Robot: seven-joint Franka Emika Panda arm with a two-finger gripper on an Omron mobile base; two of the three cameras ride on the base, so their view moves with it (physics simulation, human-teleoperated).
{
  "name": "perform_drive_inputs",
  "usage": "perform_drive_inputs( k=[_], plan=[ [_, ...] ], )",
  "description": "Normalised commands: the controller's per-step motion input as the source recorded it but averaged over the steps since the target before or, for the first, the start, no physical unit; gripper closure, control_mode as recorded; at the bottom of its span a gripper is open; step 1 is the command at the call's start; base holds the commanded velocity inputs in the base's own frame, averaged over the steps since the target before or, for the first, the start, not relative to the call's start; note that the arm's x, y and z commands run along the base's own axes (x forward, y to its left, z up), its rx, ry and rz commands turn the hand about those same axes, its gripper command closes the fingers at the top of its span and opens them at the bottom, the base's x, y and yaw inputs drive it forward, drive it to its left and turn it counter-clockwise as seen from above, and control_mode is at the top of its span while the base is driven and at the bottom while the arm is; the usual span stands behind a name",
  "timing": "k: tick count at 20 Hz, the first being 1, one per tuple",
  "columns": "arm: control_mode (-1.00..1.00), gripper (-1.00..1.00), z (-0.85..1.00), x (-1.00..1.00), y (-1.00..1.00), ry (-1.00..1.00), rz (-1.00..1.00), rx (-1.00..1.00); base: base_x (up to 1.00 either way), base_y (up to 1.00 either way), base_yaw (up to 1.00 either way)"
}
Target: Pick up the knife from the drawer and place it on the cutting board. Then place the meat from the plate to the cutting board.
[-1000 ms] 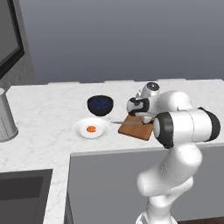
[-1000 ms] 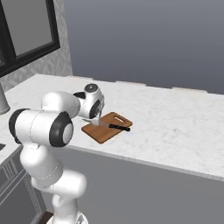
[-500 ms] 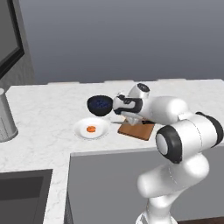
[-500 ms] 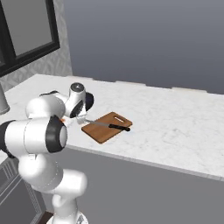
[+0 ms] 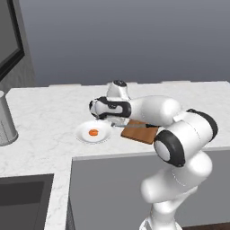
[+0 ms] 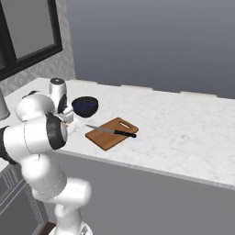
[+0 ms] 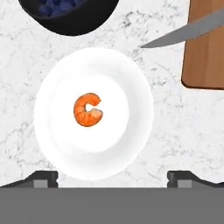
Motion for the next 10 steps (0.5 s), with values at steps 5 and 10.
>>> perform_drive_inputs(
  k=[5, 10],
  plan=[
    [-1.00, -1.00, -0.52, 0.20, 0.58, 0.08, 0.31, -0.09, 0.00, 0.00, 0.00],
    [-1.00, -1.00, -0.63, 0.49, 0.09, 0.03, 0.33, -0.11, 0.00, 0.00, 0.00]
  ],
)
